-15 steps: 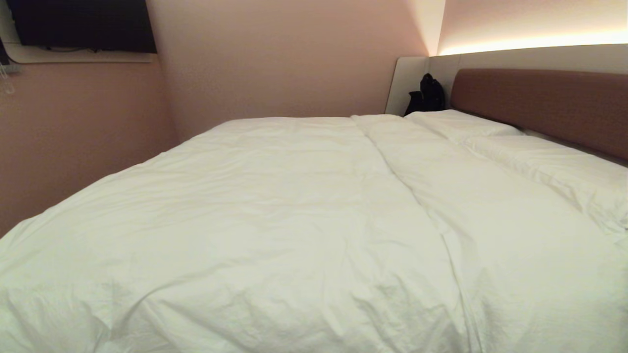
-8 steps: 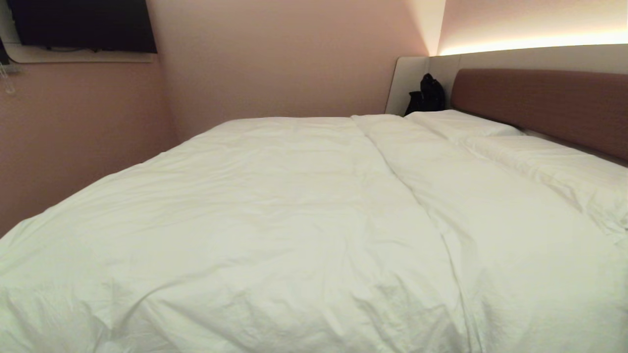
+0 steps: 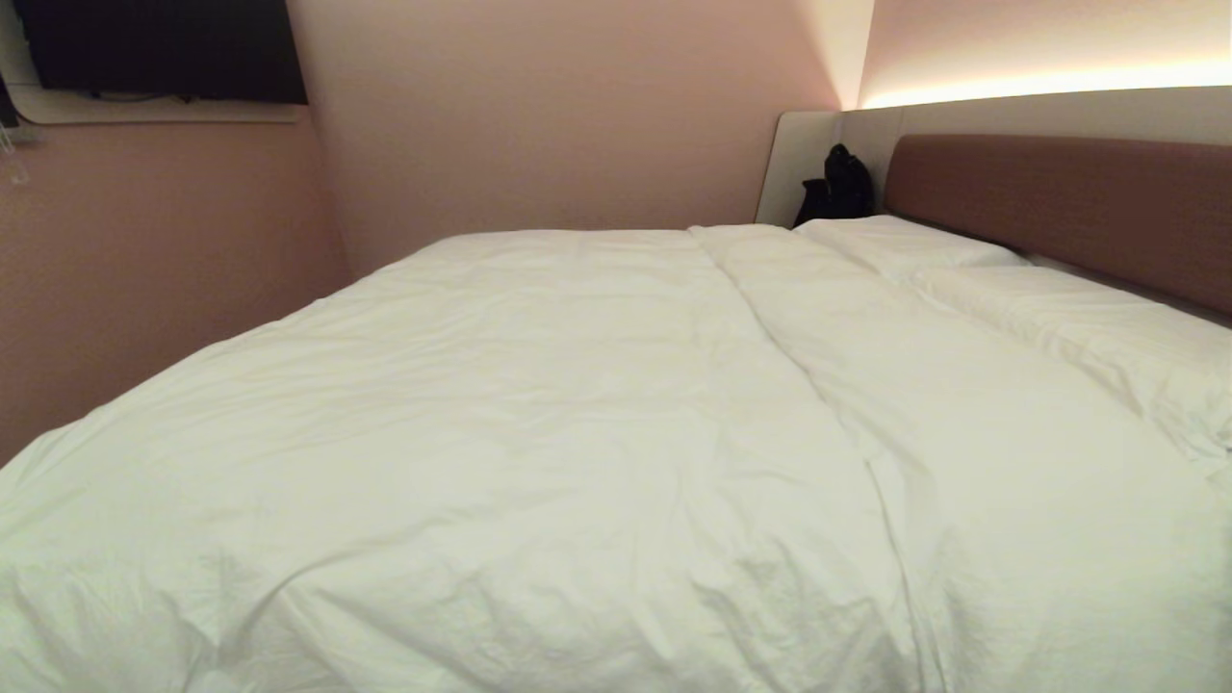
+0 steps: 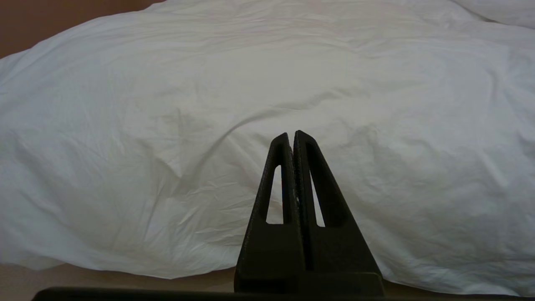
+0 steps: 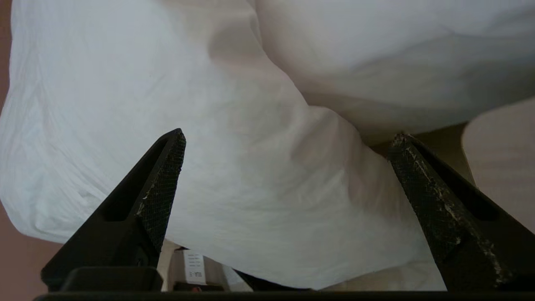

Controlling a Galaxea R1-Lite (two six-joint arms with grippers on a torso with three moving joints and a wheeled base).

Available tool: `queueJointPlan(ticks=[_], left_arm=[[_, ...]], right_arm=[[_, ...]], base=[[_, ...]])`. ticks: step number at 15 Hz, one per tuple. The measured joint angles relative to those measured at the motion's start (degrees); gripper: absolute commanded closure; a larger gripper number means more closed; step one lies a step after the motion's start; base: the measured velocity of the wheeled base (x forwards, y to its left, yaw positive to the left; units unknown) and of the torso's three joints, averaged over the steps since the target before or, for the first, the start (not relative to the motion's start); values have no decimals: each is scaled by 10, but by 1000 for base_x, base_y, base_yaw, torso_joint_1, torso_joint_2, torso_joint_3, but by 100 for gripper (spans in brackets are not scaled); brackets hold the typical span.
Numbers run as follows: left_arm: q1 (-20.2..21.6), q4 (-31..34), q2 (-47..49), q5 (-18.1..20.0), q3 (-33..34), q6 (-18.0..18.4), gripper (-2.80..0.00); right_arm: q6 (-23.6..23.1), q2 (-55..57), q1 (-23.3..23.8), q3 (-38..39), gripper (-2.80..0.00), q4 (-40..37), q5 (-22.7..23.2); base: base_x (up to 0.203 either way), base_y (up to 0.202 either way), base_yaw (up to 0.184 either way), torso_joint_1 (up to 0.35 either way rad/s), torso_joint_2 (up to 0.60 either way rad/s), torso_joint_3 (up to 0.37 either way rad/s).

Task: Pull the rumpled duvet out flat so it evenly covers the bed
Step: Flatten the corners of the folded blanket

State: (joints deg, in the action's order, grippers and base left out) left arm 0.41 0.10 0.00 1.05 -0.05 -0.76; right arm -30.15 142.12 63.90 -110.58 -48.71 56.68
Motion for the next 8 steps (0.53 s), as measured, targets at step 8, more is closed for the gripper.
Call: queueJointPlan(ticks=[8], left_arm=[[0,0,0,0,0,0,0]], right_arm=[[-80,31,-33,0,-280,79,26]], base=[[0,0,0,0,0,0]])
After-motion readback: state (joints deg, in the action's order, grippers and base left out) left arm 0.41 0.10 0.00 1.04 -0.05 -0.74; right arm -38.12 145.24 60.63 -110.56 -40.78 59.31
